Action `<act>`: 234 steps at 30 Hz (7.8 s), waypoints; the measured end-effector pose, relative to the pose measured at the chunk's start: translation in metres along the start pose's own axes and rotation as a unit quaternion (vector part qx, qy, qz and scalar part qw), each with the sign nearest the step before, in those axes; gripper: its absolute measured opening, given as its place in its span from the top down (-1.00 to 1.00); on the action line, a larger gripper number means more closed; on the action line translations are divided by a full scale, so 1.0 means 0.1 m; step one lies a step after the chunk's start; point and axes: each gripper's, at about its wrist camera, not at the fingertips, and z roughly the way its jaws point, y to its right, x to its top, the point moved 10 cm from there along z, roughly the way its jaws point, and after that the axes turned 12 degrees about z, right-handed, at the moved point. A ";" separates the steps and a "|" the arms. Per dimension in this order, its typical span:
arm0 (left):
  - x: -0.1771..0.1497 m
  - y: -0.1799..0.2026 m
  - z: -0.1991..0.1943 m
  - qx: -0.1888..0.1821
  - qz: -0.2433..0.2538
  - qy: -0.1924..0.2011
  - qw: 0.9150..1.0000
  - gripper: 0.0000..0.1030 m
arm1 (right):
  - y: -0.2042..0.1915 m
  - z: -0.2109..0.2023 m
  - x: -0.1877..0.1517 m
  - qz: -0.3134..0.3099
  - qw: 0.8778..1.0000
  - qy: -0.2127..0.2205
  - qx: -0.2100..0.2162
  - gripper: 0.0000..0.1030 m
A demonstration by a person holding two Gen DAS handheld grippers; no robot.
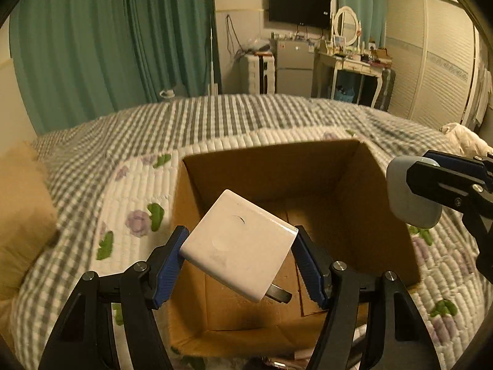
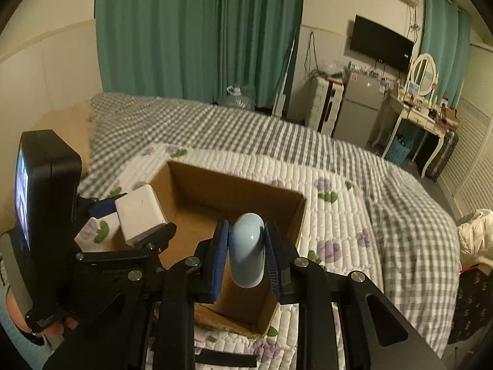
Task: Organize rigid objects
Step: 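Grasp the white charger with the left tool while the right tool grasps the light-blue object, drop both into box, then drop the black power bank in with the left tool while the right tool drops the white-red bottle, then grasp the white hair-dryer device with the right tool and lift it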
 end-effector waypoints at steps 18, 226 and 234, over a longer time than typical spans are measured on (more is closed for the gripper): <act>-0.01 -0.12 -0.42 0.019 0.000 0.027 0.999 -0.78 | 0.25 -0.14 0.05 0.062 0.997 0.031 0.017 -0.40; -1.95 0.09 -0.71 0.001 -0.044 -0.084 0.995 -0.98 | -0.40 0.30 -2.23 -0.244 0.953 -0.180 -0.006 -0.30; -1.73 0.38 -0.58 -0.023 -0.012 -0.073 0.997 -0.98 | 0.02 -0.18 -1.97 -0.187 0.969 -0.156 -0.036 -0.30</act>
